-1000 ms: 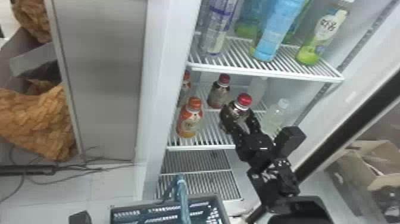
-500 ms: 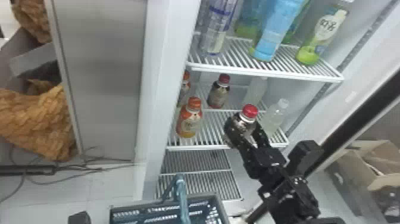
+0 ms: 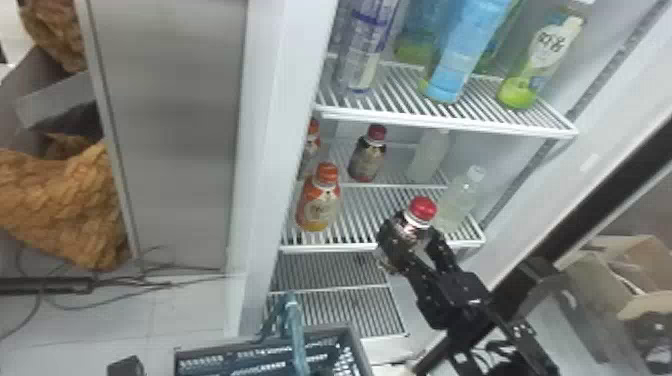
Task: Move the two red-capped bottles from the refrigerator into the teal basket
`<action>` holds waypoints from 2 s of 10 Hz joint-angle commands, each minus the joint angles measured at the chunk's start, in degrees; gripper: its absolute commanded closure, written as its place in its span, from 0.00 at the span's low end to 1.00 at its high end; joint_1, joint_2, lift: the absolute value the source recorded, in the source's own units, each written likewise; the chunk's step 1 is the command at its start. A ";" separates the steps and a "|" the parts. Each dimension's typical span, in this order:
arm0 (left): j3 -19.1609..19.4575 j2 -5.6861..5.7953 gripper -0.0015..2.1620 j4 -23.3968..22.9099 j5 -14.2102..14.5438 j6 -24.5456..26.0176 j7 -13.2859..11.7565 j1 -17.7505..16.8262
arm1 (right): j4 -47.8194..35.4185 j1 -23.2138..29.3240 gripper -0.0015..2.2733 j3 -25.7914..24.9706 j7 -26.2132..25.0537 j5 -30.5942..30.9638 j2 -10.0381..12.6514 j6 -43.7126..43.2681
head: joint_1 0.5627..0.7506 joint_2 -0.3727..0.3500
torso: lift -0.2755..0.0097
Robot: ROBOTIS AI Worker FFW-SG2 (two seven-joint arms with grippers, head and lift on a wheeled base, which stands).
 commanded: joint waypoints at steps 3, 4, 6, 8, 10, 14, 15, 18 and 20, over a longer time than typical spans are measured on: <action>0.10 0.18 0.51 0.00 -0.02 -0.50 0.00 -0.14 | -7.11 4.83 0.31 -1.23 1.95 -1.39 0.41 8.02 | 0.70 0.03 | 0.17; 0.10 0.35 0.51 0.00 -0.24 -0.50 0.00 -0.29 | -8.37 6.09 0.31 -0.55 2.31 -2.08 0.41 9.85 | 0.70 0.03 | 0.17; 0.21 0.44 0.51 0.00 -0.13 -0.78 0.00 -0.57 | -9.78 7.64 0.31 0.14 3.10 -3.22 0.15 12.95 | 0.70 0.03 | 0.17; 0.10 0.53 0.51 0.00 -0.24 -0.78 0.00 -0.71 | -10.20 8.06 0.31 2.65 3.71 -4.13 -0.55 15.34 | 0.70 0.03 | 0.17; 0.10 0.53 0.51 0.14 -0.24 -0.92 0.00 -0.85 | -9.78 7.92 0.31 6.08 4.15 -5.62 -1.34 17.02 | 0.70 0.03 | 0.17; -0.13 0.71 0.51 0.28 -0.02 -0.92 0.00 -1.13 | -9.50 8.06 0.31 7.11 4.77 -4.93 -1.87 19.13 | 0.70 0.03 | 0.17; -0.13 0.71 0.51 0.28 -0.02 -0.92 0.00 -0.99 | -9.36 8.06 0.31 7.11 4.85 -5.05 -1.87 19.42 | 0.70 0.03 | 0.17; -0.24 0.79 0.51 0.28 -0.02 -0.92 0.00 -1.13 | -9.50 8.06 0.18 6.42 6.00 -4.82 -1.78 20.96 | 0.70 0.03 | 0.17; -0.36 0.79 0.51 0.28 -0.02 -0.92 0.00 -1.13 | -9.36 8.06 0.16 6.20 6.17 -4.59 -1.61 21.10 | 0.70 0.03 | 0.17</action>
